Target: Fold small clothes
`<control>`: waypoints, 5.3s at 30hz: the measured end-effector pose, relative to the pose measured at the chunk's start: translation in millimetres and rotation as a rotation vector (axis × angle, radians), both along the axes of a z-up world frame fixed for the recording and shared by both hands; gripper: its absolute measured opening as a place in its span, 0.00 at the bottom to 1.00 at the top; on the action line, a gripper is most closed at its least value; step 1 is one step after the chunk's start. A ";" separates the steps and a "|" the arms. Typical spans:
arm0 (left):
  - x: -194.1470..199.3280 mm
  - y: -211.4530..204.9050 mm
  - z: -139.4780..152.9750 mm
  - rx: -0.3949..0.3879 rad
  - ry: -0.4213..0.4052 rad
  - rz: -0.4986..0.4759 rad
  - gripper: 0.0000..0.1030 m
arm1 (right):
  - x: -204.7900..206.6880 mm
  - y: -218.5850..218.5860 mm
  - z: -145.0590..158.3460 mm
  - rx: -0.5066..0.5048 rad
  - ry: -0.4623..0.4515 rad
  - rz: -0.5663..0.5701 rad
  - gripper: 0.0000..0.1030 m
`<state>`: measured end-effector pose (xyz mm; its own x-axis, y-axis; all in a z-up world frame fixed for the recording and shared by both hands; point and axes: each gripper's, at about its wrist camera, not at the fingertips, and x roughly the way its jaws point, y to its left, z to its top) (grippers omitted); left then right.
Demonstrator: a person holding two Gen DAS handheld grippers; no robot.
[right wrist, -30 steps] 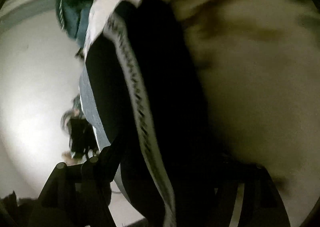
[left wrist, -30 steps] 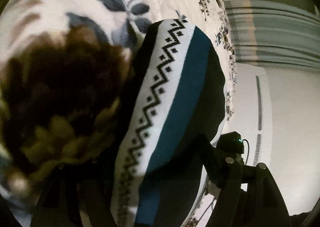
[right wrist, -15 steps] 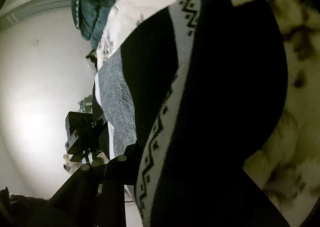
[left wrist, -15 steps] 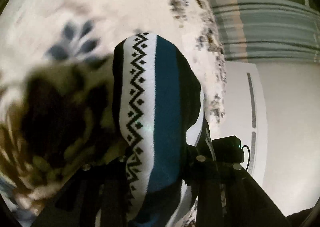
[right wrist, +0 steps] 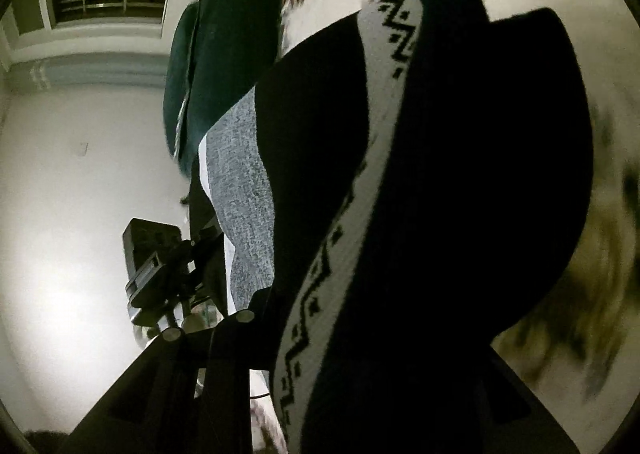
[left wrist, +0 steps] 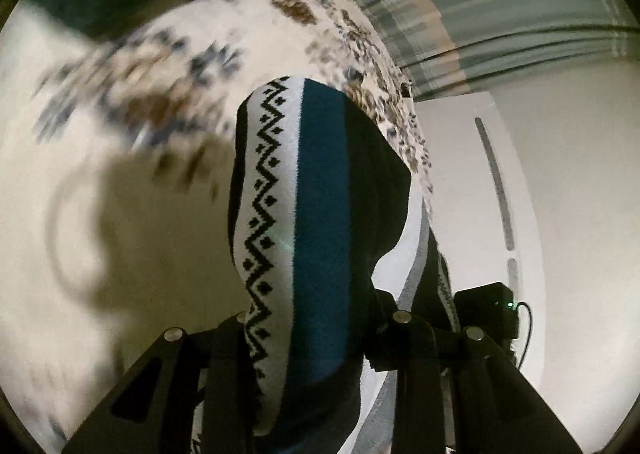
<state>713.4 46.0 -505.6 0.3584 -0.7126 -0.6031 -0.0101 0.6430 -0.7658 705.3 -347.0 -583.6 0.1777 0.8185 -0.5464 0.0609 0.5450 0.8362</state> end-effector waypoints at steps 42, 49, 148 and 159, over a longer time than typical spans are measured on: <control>-97.3 -103.6 166.6 0.864 -0.296 0.112 1.00 | -119.5 31.5 211.6 -1.149 -0.311 -0.347 1.00; -188.4 -119.9 263.9 0.854 -0.360 0.146 1.00 | -228.8 36.9 334.7 -1.150 -0.412 -0.401 1.00; -451.1 -149.1 463.3 0.861 -0.517 0.203 1.00 | -525.8 35.7 590.9 -1.024 -0.690 -0.434 1.00; -452.6 -149.4 464.8 0.864 -0.519 0.200 1.00 | -527.9 36.7 590.4 -1.025 -0.688 -0.434 1.00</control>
<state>260.9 -103.4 -40.8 0.7859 -0.0073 -0.6183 0.0230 0.9996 0.0174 177.4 -310.3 6.9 0.8109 -0.1071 -0.5752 0.1211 0.9925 -0.0142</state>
